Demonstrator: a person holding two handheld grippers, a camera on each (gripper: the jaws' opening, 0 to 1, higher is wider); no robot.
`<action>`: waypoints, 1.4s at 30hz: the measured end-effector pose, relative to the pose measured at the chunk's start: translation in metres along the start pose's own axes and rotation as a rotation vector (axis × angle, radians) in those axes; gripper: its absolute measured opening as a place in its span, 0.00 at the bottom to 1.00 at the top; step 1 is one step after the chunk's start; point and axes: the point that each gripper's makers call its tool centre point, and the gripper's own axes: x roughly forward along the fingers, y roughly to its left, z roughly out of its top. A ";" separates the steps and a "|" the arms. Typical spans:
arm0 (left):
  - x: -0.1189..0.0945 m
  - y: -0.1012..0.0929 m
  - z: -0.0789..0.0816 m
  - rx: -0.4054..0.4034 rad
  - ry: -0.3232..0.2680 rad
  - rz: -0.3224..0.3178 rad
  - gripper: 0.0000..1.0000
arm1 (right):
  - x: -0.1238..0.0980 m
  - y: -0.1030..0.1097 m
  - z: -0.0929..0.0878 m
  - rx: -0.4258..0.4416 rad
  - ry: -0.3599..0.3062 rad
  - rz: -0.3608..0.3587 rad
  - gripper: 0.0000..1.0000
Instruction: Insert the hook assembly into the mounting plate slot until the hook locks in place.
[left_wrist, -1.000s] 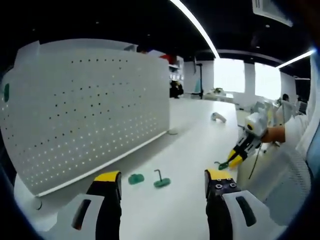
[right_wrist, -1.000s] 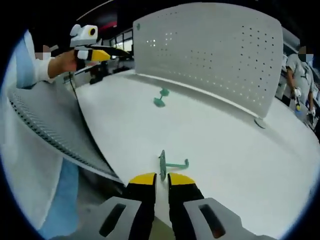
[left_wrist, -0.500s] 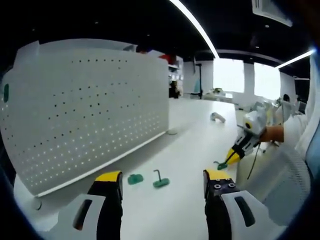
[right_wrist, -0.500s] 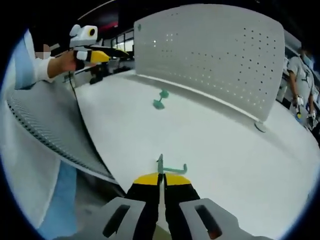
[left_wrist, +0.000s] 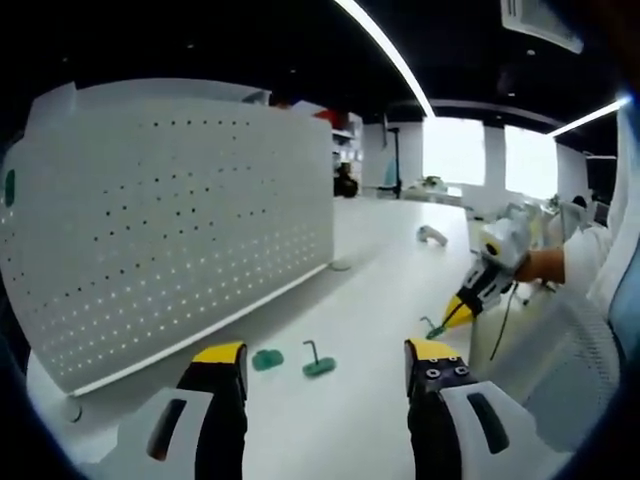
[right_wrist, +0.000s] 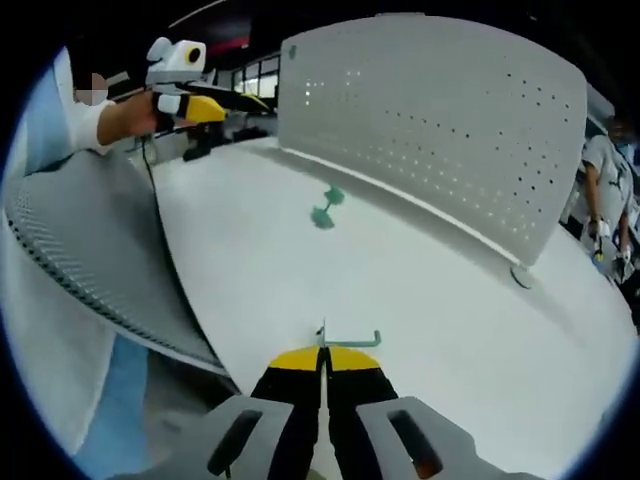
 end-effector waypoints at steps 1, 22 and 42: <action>0.000 0.000 0.000 0.000 -0.001 -0.001 0.65 | 0.001 0.000 0.002 -0.004 -0.001 0.001 0.00; 0.001 -0.008 0.001 0.010 -0.002 -0.038 0.59 | 0.035 0.041 0.105 -0.277 -0.088 0.112 0.00; -0.005 0.002 0.009 -0.028 -0.036 -0.023 0.44 | 0.047 0.080 0.170 -0.456 -0.187 0.200 0.00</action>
